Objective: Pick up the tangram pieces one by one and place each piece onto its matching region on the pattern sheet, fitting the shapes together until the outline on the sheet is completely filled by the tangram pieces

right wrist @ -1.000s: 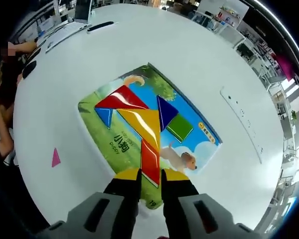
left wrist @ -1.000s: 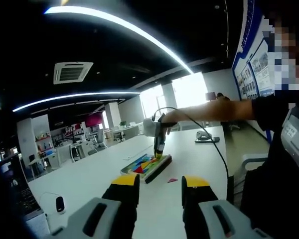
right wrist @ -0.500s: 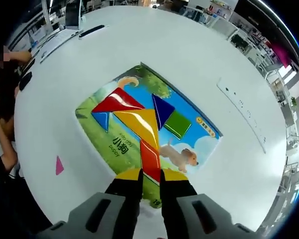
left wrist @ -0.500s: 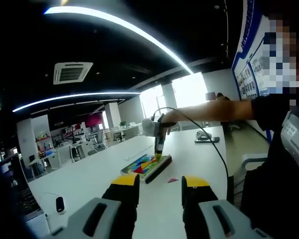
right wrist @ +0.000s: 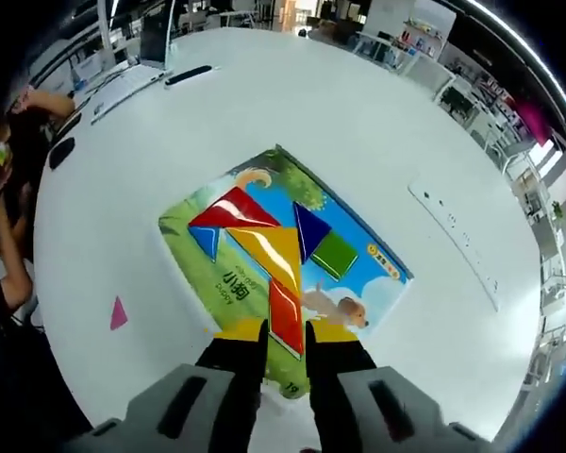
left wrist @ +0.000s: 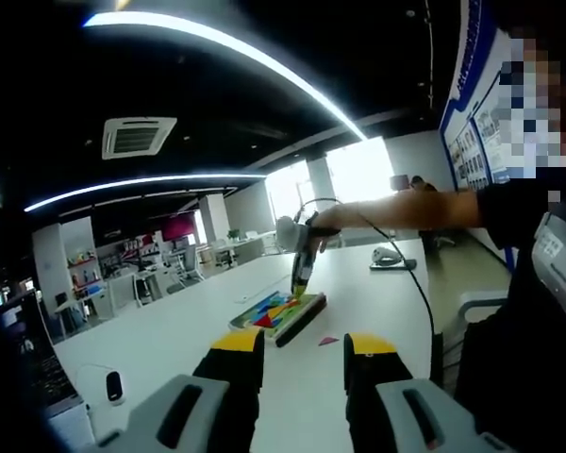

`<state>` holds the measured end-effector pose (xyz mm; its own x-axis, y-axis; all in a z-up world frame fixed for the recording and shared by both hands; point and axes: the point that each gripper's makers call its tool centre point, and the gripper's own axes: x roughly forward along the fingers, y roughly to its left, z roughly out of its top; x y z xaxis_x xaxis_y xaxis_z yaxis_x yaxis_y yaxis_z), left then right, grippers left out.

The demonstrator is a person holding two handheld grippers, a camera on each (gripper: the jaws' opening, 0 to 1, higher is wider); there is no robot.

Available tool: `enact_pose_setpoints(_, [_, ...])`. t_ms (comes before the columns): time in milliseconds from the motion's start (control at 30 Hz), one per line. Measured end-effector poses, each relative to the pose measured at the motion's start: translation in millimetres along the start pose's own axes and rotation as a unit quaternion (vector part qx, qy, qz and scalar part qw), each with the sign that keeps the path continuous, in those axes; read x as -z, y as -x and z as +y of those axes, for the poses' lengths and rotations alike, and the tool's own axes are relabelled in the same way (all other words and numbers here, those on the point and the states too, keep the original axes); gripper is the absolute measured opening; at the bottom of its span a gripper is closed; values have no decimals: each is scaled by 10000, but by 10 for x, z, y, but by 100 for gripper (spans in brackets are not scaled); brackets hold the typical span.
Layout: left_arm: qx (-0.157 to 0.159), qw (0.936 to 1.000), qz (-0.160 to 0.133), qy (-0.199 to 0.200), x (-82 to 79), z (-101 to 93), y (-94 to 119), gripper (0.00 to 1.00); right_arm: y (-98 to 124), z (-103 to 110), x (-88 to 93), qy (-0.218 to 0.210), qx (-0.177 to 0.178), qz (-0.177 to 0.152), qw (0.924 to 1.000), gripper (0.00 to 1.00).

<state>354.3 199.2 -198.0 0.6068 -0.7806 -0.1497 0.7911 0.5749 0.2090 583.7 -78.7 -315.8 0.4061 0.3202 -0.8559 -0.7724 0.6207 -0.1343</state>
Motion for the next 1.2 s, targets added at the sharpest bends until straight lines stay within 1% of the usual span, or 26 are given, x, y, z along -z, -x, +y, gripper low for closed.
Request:
enact_pose_setpoints(33, [-5, 10000, -7, 19, -3, 5, 0, 35, 40, 0, -56, 67, -22, -212, 9998, 31])
enact_pose_setpoints(67, [-9, 10000, -11, 23, -6, 8, 1, 35, 90, -30, -92, 73, 45, -368, 9993, 36])
enact_pose_setpoints(133, [-16, 10000, -15, 34, -13, 9, 1, 35, 205, -62, -158, 204, 165, -709, 9971, 37])
enact_pose_setpoints(167, [-15, 10000, -15, 33, -15, 7, 1, 35, 270, -55, -186, 240, 166, -911, 9954, 37])
enact_pose_setpoints(200, [-13, 10000, -18, 35, -20, 2, -1, 35, 339, -66, -212, 172, 202, -1110, 9935, 37])
enact_pose_setpoints(233, [-15, 10000, -19, 43, -24, 0, -3, 35, 417, -95, -218, 82, 273, -1263, 9916, 38])
enact_pose_setpoints(267, [-17, 10000, -20, 47, -27, 0, -5, 35, 467, -108, -226, 79, 314, -1377, 9899, 38])
enact_pose_setpoints(300, [-19, 10000, -17, 50, -28, -1, -9, 35, 563, -120, -229, 43, 383, -1584, 9866, 38])
enact_pose_setpoints(367, [-21, 10000, -13, 61, -31, -2, -19, 35, 750, -147, -235, -37, 558, -1982, 9786, 38])
enact_pose_setpoints(433, [-27, 10000, -12, 67, -34, -4, -27, 35, 942, -113, -231, -64, 622, -2394, 9689, 38])
enact_pose_setpoints(533, [-34, 10000, -12, 73, -37, -11, -38, 35, 1237, -59, -215, -157, 695, -3019, 9507, 38])
enact_pose_setpoints(567, [-34, 10000, -9, 71, -37, -12, -40, 35, 1297, -39, -198, -185, 706, -3147, 9464, 38])
enact_pose_setpoints(600, [-30, 10000, -2, 76, -34, -13, -42, 35, 1405, -6, -153, -203, 738, -3359, 9388, 38])
enact_pose_setpoints(633, [-29, 10000, 3, 77, -32, -15, -45, 35, 1474, 11, -112, -232, 786, -3491, 9335, 38])
enact_pose_setpoints(667, [-29, 10000, 7, 82, -30, -20, -49, 35, 1510, 22, -83, -239, 810, -3547, 9312, 38])
enact_pose_setpoints(700, [-27, 10000, 11, 89, -27, -25, -53, 35, 1582, 71, 5, -209, 830, -3614, 9285, 38])
enact_pose_setpoints(733, [-26, 10000, 13, 90, -26, -26, -54, 35, 1639, 108, 56, -214, 836, -3694, 9253, 39])
enact_pose_setpoints(800, [-31, 9999, 14, 98, -25, -25, -58, 35, 1772, 185, 115, -322, 778, -3998, 9127, 39])
enact_pose_setpoints(833, [-33, 9999, 13, 102, -25, -24, -59, 35, 1792, 199, 130, -341, 765, -4037, 9110, 39])
enact_pose_setpoints(933, [-47, 9999, 28, 115, -17, -30, -74, 35, 1923, 364, 319, -346, 705, -4252, 9017, 39])
enact_pose_setpoints(1100, [-67, 9999, 13, 145, -26, -33, -84, 35, 2017, 510, 496, -454, 621, -4515, 8890, 39])
enact_pose_setpoints(1133, [-67, 9999, 2, 153, -32, -36, -84, 35, 2027, 540, 541, -500, 585, -4588, 8852, 39])
enact_pose_setpoints(1200, [-71, 9998, -10, 170, -35, -41, -85, 35, 2013, 580, 617, -536, 557, -4624, 8833, 39])
